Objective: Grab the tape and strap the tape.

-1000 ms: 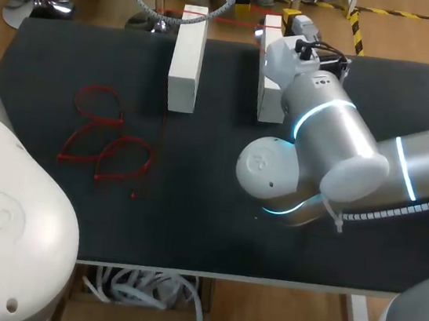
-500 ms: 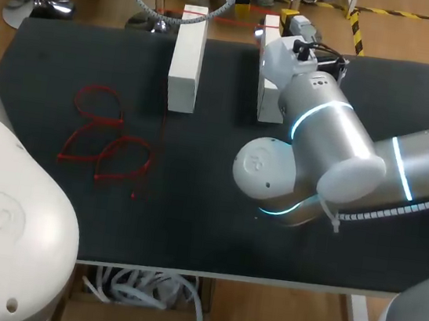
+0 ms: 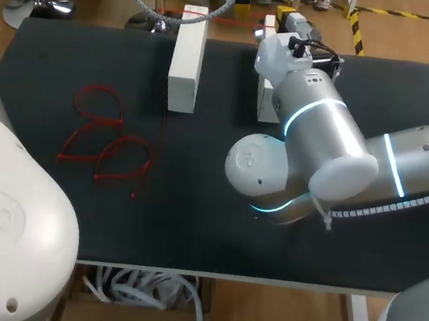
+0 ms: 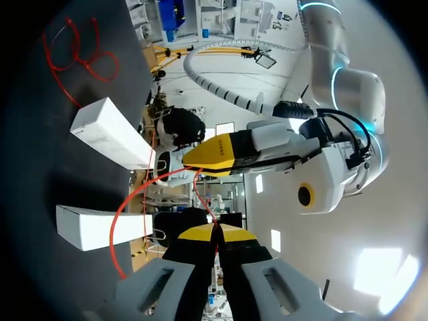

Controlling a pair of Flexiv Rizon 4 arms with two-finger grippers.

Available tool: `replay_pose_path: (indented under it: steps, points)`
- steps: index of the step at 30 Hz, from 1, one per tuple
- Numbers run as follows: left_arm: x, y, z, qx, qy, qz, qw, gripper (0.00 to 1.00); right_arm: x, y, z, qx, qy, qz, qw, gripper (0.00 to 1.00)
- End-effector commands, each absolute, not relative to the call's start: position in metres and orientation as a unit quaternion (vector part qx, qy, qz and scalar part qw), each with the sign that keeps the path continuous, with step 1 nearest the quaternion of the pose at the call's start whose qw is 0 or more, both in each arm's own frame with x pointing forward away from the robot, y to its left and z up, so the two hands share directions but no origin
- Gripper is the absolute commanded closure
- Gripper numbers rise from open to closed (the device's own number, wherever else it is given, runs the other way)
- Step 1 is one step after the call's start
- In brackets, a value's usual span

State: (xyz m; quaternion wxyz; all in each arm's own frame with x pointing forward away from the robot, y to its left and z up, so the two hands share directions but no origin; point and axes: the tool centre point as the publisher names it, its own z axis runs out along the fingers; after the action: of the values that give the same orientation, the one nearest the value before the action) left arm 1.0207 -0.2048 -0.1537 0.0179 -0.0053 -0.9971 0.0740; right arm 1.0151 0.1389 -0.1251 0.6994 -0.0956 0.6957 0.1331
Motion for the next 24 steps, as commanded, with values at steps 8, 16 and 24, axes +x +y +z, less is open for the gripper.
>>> replay_pose_path:
  steps: [8,16,24]
  points:
    - [1.021,-0.206,-0.153,-0.006,-0.997,0.072,0.019,1.00,1.010,0.131,-0.114,-0.098,0.702,0.148,0.690,1.00]
    - [1.021,-0.206,-0.153,-0.006,-0.997,0.072,0.019,1.00,1.012,0.131,-0.108,-0.089,0.703,0.156,0.688,1.00]
    - [1.021,-0.206,-0.153,-0.006,-0.997,0.072,0.019,1.00,1.014,0.132,-0.105,-0.083,0.703,0.161,0.688,1.00]
